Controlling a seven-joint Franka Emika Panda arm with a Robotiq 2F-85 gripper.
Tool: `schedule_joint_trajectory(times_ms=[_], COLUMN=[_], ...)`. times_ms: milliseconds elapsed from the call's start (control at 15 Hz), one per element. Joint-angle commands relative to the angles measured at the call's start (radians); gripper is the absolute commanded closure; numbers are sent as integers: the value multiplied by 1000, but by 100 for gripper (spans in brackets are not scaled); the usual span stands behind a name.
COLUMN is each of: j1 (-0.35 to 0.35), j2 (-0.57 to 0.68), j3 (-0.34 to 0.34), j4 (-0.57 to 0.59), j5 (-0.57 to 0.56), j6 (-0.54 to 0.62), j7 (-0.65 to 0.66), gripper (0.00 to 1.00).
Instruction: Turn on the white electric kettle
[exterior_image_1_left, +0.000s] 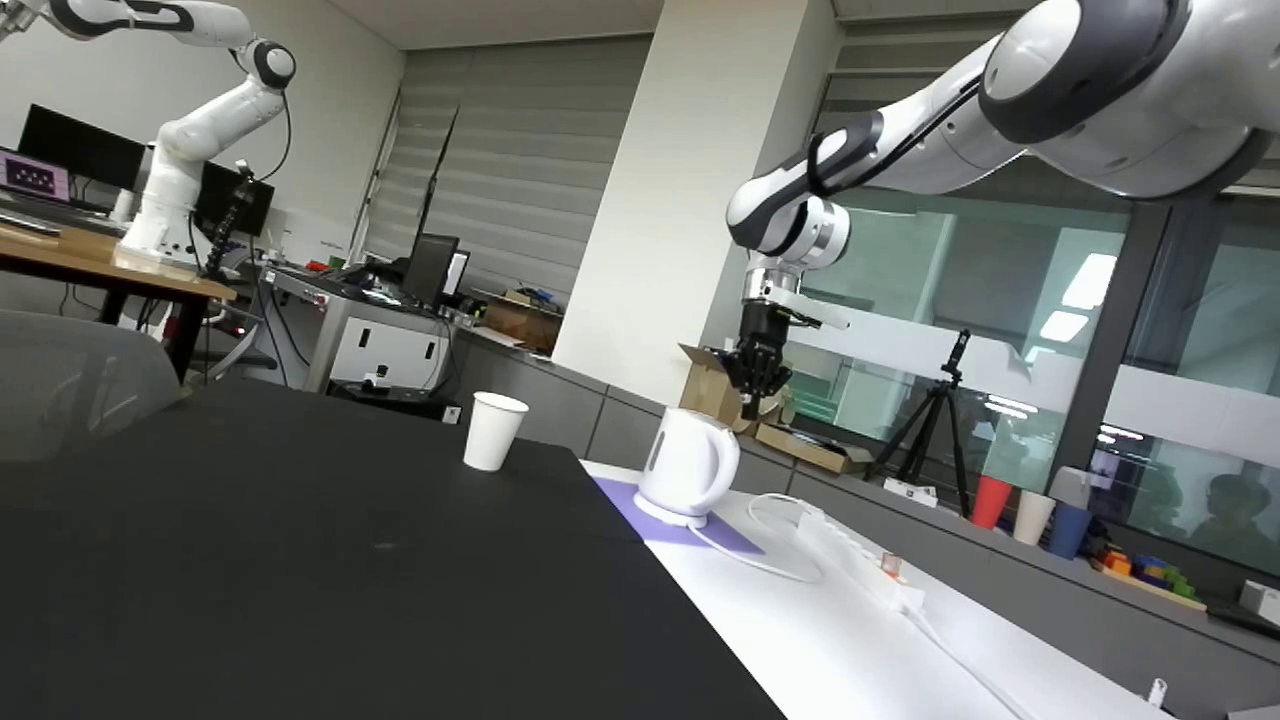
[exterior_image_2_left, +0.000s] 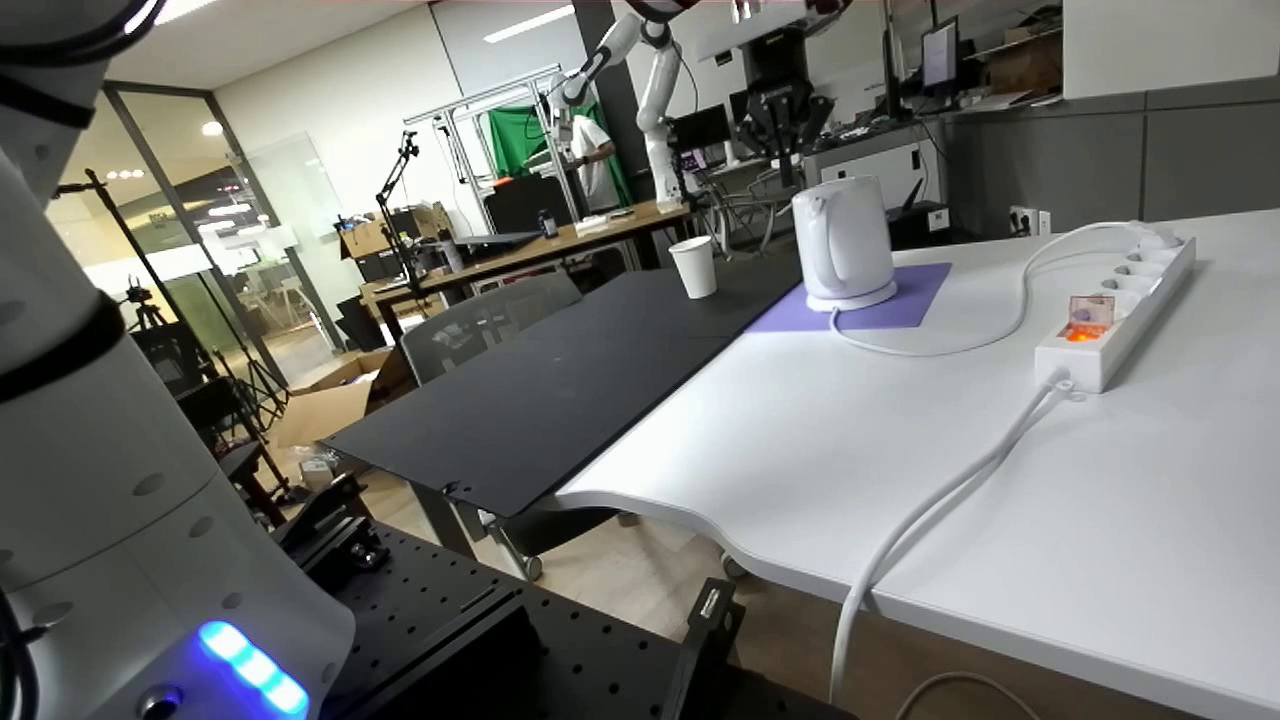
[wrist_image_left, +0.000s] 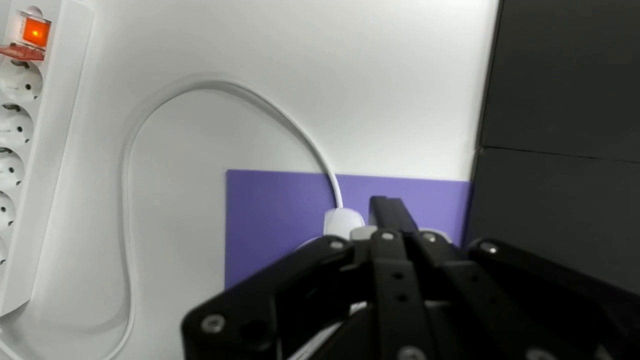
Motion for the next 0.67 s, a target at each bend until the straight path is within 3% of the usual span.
schedule_joint_trajectory(times_ms=[0,600], j1=[-39,-64], j2=[86,235], j3=[6,14], j4=[192,403], j5=[10,11], j6=[-121,-258], j7=[-37,-56], gripper=[100,100])
